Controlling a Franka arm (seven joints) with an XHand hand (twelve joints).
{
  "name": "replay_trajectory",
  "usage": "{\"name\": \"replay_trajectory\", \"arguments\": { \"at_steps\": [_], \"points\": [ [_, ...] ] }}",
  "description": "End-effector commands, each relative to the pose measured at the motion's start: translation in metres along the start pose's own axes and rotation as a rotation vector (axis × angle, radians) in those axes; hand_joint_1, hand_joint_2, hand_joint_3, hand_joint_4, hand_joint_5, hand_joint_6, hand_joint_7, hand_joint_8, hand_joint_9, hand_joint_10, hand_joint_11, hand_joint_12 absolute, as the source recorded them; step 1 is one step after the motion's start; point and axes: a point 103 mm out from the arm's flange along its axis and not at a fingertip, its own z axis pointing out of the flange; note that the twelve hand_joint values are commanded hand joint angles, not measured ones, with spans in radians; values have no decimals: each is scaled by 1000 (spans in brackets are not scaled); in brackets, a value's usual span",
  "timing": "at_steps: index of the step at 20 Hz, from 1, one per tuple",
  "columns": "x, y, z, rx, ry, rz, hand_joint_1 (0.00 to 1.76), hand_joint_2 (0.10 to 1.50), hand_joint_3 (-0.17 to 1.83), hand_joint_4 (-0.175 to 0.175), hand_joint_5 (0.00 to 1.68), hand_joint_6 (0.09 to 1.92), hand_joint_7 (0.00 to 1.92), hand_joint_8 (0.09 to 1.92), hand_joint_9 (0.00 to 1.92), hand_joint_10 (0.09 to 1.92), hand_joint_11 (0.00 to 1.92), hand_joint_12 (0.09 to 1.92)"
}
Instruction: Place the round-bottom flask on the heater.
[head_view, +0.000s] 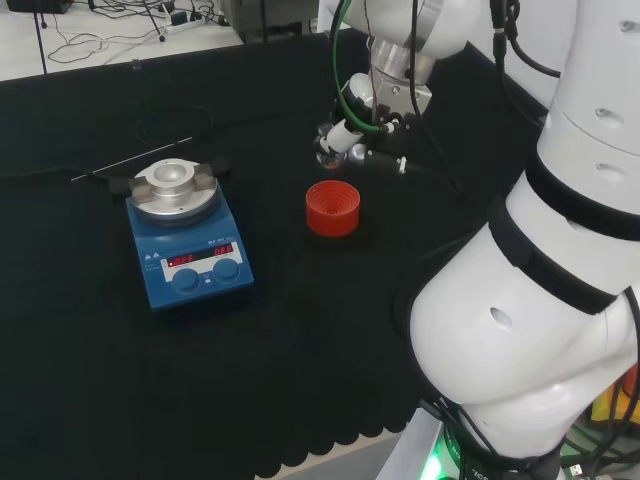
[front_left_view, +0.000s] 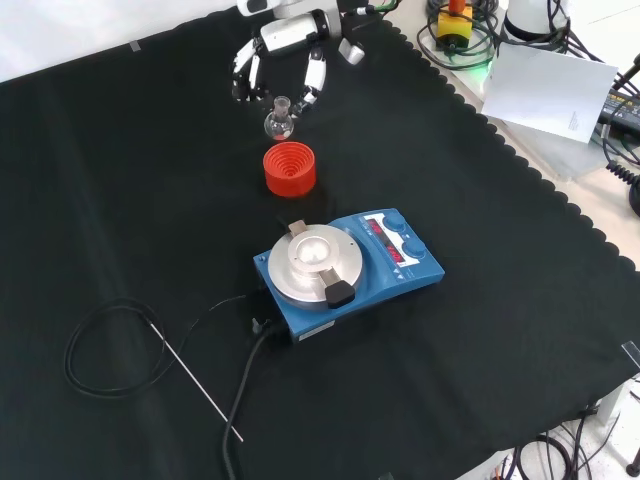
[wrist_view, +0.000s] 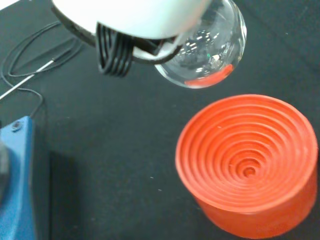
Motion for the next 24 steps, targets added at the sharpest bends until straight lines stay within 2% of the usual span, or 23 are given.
{"name": "replay_trajectory", "arguments": {
  "at_steps": [1, 7, 18, 24],
  "points": [
    [59, -14, -26, -5, -26, -69, 1140, 596, 816, 79, 1232, 825, 453, 712, 689, 606, 422, 1324],
    [98, -12, -25, 20, -41, -134, 1143, 590, 820, 74, 1242, 810, 454, 713, 689, 610, 432, 1318],
    [178, -8, 10, 111, -81, -265, 1145, 587, 822, 73, 1246, 803, 447, 710, 684, 610, 436, 1317],
    [205, -1, 30, 152, -96, -304, 1146, 584, 824, 72, 1250, 798, 444, 710, 680, 610, 436, 1317]
  ]
}}
